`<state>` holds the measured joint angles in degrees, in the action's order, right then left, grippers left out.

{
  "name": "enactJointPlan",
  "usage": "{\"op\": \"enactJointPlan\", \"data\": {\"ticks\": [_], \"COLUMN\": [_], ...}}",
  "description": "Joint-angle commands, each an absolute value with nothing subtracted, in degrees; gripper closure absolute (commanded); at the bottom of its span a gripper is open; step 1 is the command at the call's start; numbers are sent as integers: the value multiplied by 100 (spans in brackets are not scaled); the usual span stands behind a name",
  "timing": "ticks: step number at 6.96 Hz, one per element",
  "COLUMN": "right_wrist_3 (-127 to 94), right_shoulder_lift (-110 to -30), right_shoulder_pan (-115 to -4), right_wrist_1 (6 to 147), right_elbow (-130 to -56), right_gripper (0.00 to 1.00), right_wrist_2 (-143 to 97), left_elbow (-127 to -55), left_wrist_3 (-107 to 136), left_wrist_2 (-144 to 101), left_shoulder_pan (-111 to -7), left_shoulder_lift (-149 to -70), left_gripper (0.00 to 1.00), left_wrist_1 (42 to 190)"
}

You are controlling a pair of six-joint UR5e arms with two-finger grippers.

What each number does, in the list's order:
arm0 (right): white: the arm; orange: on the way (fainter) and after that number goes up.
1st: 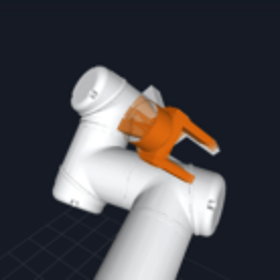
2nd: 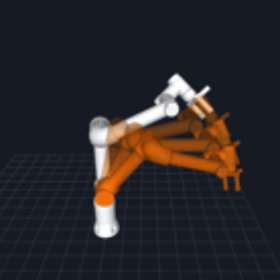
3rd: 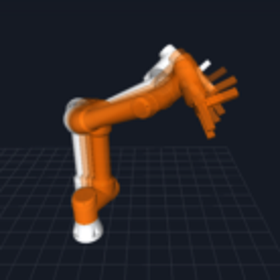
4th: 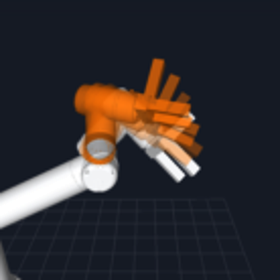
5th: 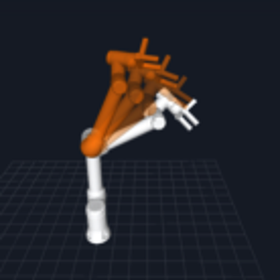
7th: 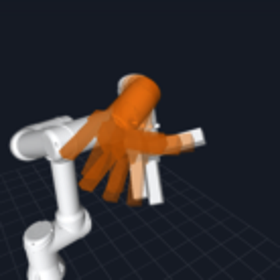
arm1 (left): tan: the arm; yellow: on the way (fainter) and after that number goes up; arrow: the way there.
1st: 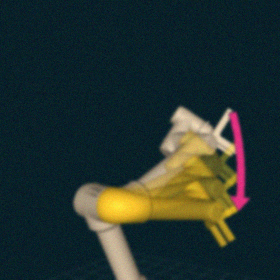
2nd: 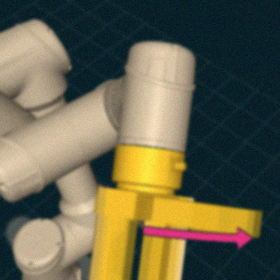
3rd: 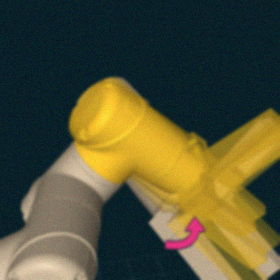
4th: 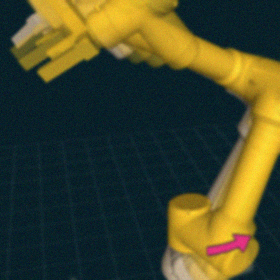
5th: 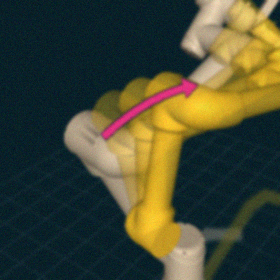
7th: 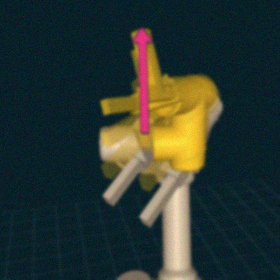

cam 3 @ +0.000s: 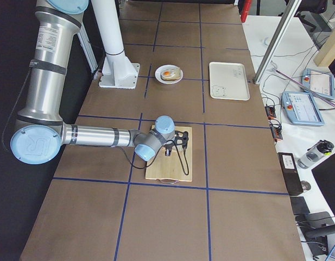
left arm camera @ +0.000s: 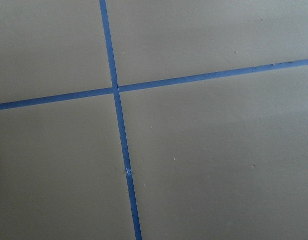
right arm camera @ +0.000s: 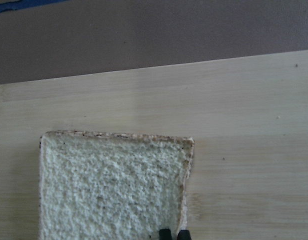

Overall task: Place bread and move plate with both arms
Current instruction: 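Grasp the bread slice with the right gripper and lift it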

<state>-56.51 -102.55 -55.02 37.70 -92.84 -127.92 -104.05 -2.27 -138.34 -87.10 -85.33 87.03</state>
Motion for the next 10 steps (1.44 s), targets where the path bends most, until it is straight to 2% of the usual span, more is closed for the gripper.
{"op": "enactJointPlan", "data": {"ticks": [1, 4, 7, 10], "right_wrist_3": [-5651, -5652, -5791, -6990], "right_shoulder_lift": [-10274, -10362, -10188, -8927], "right_shoulder_pan": [-5502, -5502, -5484, -5406], "right_wrist_1": [3762, 3252, 3086, 3102], "right_elbow": [-9290, -9333, -9737, -9783], "right_gripper": [100, 100, 100, 100], "right_wrist_2": [-12814, -12850, -13260, -13648], "left_elbow": [-10441, -10441, -10476, -10485], "left_wrist_3": [-220, -220, -220, -220], "left_wrist_2": [-13834, -13834, -13834, -13834], "left_shoulder_pan": [-8710, -8719, -8728, -8719], "left_shoulder_lift": [-8525, -8508, -8490, -8482], "left_gripper": [0, 0, 0, 0], "left_wrist_1": [8701, 8701, 8701, 8701]}}
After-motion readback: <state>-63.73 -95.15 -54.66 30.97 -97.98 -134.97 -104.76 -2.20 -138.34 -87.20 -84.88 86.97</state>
